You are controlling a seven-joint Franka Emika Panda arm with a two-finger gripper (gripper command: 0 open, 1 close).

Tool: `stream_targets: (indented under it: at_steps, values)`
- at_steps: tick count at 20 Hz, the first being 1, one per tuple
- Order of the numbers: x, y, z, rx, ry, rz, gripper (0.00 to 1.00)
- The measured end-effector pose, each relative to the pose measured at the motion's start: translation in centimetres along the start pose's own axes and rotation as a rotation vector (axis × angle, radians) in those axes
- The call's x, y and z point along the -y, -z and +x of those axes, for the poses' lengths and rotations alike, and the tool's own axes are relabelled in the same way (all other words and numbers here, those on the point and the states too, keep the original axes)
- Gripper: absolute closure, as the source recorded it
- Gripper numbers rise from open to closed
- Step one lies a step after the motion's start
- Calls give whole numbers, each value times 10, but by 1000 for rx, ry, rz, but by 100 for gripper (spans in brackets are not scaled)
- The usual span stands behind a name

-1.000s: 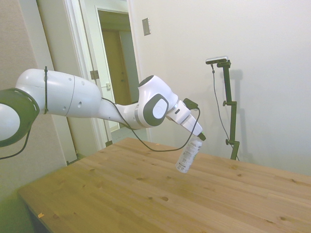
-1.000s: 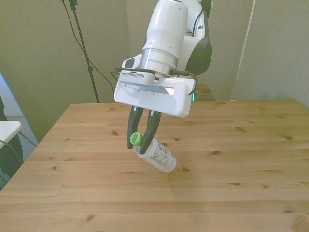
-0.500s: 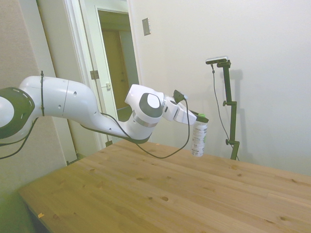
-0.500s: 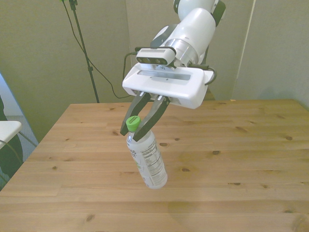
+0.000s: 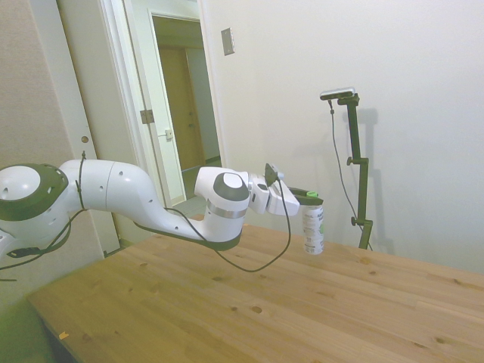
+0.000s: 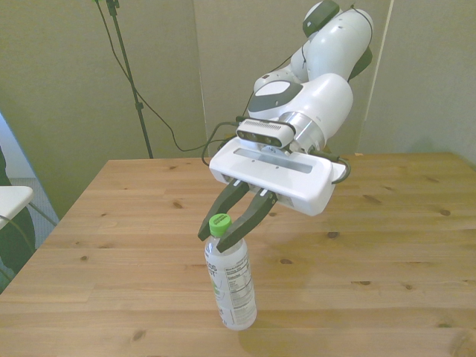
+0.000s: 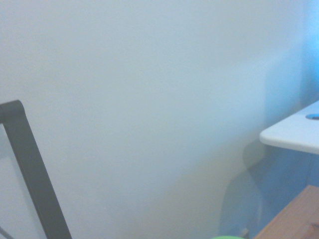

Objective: Stand the water bottle

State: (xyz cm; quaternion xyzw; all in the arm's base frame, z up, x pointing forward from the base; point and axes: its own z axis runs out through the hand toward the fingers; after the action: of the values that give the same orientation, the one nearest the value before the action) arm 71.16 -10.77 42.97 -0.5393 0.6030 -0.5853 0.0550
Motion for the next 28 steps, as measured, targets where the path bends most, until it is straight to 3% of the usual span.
stream_targets:
  at_steps: [3, 4, 21, 28]
  values:
    - [-8, -4, -4, -3, 13, -16, 100]
    - [-9, -5, -4, -4, 21, -19, 0]
    - [-13, -10, 0, 16, 54, -64, 0]
    - [6, 5, 32, 42, 32, -78, 0]
